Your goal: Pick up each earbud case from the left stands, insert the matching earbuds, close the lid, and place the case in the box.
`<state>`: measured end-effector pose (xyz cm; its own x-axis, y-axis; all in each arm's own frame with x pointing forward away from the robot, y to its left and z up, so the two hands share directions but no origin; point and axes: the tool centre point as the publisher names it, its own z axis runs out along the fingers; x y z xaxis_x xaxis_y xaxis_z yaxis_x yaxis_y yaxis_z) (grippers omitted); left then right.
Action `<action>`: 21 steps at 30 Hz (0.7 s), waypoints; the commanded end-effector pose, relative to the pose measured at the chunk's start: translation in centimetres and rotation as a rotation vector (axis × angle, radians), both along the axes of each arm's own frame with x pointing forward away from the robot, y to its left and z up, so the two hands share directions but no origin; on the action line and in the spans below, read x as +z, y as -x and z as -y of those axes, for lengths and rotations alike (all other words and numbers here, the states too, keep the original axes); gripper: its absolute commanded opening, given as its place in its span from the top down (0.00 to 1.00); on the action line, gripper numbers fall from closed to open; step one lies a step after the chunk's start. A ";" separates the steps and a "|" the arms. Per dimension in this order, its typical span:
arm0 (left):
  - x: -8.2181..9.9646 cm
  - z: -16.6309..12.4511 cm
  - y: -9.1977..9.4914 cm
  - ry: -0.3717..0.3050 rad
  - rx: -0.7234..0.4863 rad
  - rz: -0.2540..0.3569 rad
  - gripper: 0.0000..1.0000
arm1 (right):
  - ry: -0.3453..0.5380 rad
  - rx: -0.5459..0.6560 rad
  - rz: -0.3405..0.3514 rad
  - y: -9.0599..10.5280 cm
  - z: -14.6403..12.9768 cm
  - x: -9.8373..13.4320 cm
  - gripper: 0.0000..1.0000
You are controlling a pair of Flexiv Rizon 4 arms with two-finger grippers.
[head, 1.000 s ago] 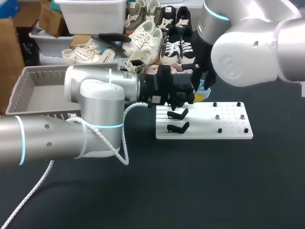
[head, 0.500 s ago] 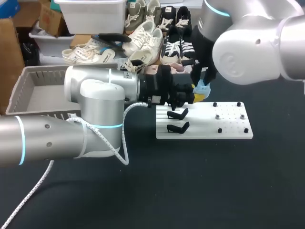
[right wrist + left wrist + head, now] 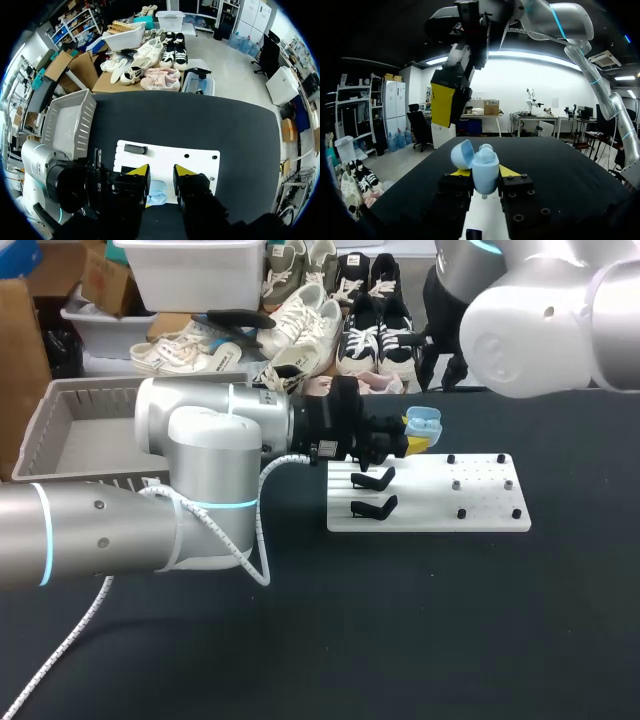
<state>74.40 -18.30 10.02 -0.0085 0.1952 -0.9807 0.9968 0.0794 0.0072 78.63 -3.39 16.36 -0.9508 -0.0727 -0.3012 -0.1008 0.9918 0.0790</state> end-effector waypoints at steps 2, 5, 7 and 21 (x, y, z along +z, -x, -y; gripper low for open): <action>0.0 0.0 0.1 0.002 0.004 0.002 1.00 | 0.008 -0.015 -0.070 -2.4 -0.4 -1.5 0.72; 0.0 0.0 0.1 0.002 0.004 0.002 1.00 | 0.006 -0.021 -0.087 -2.1 -0.3 -2.2 0.73; 0.0 0.0 0.1 0.002 0.004 0.002 1.00 | 0.007 -0.021 -0.096 -1.6 -0.2 -2.6 0.73; 0.0 0.0 0.1 0.002 0.004 0.002 1.00 | -0.029 -0.039 -0.052 3.0 0.9 -1.6 0.76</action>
<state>74.40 -18.30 10.02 -0.0085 0.1952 -0.9807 0.9968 0.0794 0.0072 78.08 -3.37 14.28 -0.9818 -0.0385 -0.1859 -0.0577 0.9934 0.0991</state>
